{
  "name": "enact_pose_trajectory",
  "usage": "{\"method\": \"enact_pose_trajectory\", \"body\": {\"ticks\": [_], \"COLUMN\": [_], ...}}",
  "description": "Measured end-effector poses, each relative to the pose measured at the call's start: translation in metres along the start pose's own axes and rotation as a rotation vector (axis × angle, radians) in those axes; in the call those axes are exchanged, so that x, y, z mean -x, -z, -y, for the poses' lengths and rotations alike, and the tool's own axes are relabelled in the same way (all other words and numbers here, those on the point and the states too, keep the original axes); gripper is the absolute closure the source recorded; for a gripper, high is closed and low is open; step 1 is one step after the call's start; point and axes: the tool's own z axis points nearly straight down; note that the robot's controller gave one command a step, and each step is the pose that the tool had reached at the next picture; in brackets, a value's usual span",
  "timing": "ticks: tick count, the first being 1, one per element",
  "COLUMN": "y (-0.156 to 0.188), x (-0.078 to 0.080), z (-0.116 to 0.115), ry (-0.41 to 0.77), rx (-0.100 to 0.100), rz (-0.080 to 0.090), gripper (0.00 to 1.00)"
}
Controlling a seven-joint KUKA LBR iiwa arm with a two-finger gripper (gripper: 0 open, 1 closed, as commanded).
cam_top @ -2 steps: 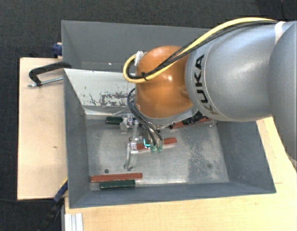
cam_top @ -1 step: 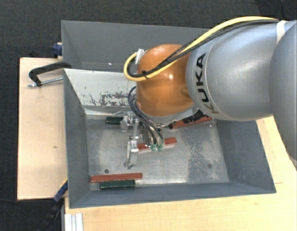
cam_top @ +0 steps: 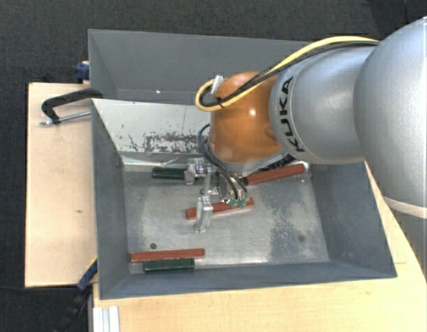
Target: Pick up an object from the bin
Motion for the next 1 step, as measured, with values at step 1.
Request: {"method": "enact_pose_trajectory", "body": {"ticks": [1], "y": [-0.0037], "x": [0.0015], "z": [0.0195], "ry": [0.044], "rx": [0.000], "rz": [-0.008], "gripper": [0.00]}}
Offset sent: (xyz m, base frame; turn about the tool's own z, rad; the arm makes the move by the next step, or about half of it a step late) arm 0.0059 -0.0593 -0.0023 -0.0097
